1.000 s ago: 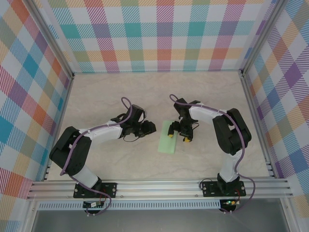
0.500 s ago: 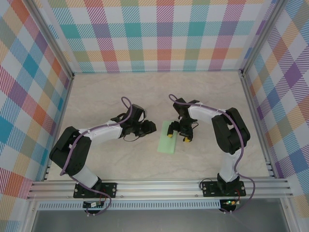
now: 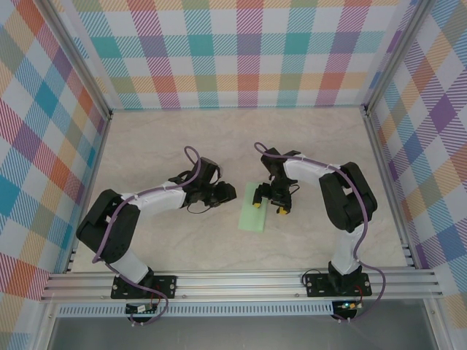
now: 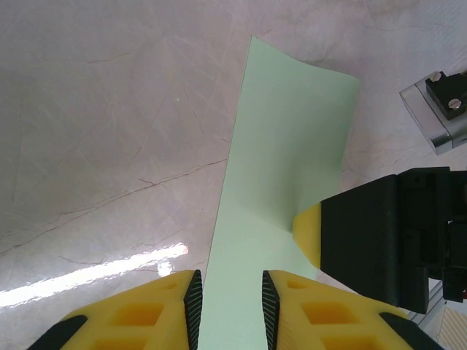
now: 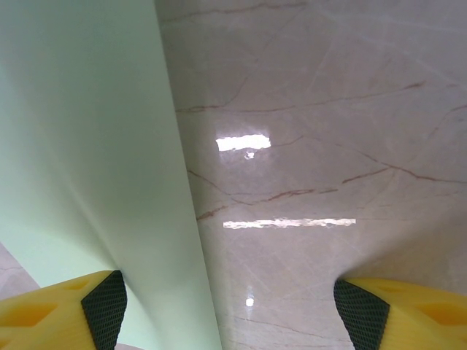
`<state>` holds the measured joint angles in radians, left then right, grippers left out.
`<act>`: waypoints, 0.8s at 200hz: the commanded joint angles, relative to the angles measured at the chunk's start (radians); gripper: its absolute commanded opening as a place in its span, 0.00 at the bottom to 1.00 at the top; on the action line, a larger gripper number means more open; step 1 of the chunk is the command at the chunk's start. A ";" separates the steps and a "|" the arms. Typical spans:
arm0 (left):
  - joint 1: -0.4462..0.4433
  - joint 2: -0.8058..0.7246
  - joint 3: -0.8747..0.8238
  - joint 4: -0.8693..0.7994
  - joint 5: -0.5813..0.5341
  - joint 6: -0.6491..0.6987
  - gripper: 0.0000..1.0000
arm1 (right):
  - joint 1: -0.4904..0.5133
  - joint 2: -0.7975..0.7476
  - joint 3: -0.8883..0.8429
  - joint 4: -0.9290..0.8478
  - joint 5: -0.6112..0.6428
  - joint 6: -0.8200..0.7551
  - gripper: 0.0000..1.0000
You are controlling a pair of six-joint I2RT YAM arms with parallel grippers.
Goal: Fold a paper plane with a square sheet of paper (pick it up from the middle)
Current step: Fold the square sheet of paper in half at the center of the table.
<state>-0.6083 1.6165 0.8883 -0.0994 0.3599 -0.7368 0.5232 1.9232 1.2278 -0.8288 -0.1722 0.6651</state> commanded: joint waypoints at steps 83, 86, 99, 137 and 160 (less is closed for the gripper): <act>-0.012 0.152 0.104 0.083 0.115 -0.063 0.26 | 0.003 0.131 -0.074 0.082 0.097 -0.035 0.81; -0.013 0.156 0.107 0.087 0.118 -0.066 0.25 | 0.003 0.130 -0.074 0.082 0.097 -0.036 0.81; -0.013 0.175 0.115 0.095 0.124 -0.074 0.21 | 0.003 0.132 -0.074 0.082 0.100 -0.035 0.81; -0.015 0.226 0.142 0.104 0.144 -0.096 0.01 | 0.003 0.134 -0.073 0.083 0.098 -0.035 0.81; -0.020 0.255 0.158 0.106 0.153 -0.108 0.00 | 0.003 0.132 -0.073 0.083 0.099 -0.032 0.81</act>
<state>-0.6083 1.8389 1.0100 -0.0059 0.4820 -0.8253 0.5240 1.9320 1.2278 -0.8326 -0.1680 0.6651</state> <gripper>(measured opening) 0.046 0.810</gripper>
